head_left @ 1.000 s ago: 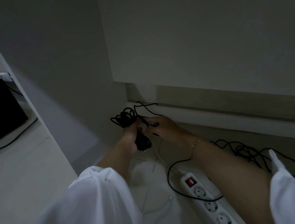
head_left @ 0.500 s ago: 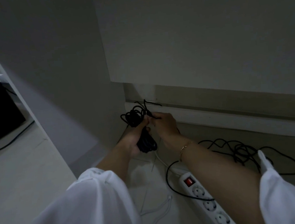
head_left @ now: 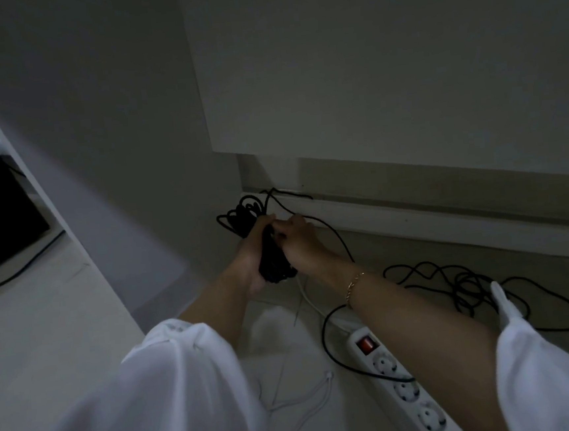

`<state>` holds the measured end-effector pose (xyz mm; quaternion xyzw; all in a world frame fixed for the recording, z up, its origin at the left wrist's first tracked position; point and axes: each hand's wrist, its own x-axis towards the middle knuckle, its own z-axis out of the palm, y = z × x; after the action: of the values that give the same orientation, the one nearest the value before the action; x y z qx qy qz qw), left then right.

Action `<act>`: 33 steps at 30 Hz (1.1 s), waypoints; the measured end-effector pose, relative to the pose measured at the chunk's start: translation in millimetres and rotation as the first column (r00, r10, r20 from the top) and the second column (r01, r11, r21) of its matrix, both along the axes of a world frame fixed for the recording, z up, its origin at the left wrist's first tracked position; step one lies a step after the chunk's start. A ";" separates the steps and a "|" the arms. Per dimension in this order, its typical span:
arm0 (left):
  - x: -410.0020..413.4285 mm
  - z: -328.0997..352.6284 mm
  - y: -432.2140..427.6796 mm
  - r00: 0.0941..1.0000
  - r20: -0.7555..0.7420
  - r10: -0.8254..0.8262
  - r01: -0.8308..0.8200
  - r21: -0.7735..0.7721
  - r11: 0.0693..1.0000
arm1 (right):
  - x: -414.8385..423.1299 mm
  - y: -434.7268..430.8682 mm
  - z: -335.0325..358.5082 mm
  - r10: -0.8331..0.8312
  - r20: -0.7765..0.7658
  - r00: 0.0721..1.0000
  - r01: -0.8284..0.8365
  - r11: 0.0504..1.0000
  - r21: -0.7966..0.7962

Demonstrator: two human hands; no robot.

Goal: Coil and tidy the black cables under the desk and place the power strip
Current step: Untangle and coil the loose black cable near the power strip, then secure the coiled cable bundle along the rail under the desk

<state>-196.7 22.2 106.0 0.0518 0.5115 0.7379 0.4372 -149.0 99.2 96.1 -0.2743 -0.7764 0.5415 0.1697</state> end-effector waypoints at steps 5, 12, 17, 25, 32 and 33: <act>-8.3 -10.2 0.9 0.999 -0.051 -0.014 0.013 -0.032 0.999 | -2.6 -2.0 -8.4 -0.027 0.025 0.999 0.022 0.984 0.179; -20.3 -31.7 -11.3 0.974 -0.214 -0.071 0.013 -0.259 0.966 | 6.1 -7.1 -20.5 0.003 0.127 0.992 -0.020 0.991 0.132; -23.0 -43.4 -21.6 0.959 -0.225 -0.169 0.081 -0.355 0.931 | 12.8 -14.7 -32.8 0.015 0.095 0.995 -0.006 0.996 -0.094; -19.4 -75.7 -50.2 0.917 -0.216 -0.335 0.115 -0.662 0.741 | 36.0 -20.2 -54.6 0.353 0.486 0.799 -0.308 0.936 -0.172; -6.5 -110.1 -59.1 0.933 -0.116 -0.341 0.184 -0.662 0.726 | 50.8 -21.5 -88.7 0.474 0.726 0.499 -0.652 0.757 -0.046; -5.5 -111.4 -59.1 0.935 -0.116 -0.335 0.181 -0.656 0.732 | 51.1 -22.9 -91.7 0.469 0.758 0.454 -0.688 0.725 -0.037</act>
<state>-202.2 -36.9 -5.4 0.0557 0.7646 0.4417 0.4661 -97.9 76.3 4.4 -0.1535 -0.8893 0.2980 -0.3111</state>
